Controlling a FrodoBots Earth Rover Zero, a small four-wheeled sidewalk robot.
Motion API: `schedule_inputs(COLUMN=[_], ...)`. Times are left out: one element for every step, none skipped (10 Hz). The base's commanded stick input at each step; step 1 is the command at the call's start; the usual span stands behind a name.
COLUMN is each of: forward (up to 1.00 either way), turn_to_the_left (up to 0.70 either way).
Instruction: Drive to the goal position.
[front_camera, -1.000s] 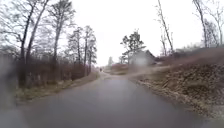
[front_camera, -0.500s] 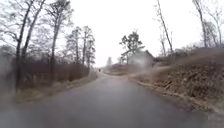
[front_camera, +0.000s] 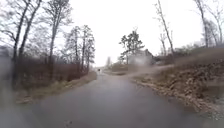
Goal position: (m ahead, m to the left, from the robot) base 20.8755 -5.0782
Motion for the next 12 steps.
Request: schedule_inputs(forward=[0.70, 0.70, 0.70, 0.70, 0.70, 0.70, 0.70, 0.70, 0.70, 0.70, 0.70, 0.70], turn_to_the_left=[0.00, 0.00, 0.00, 0.00, 0.00, 0.00, 0.00, 0.00, 0.00, 0.00, 0.00, 0.00])
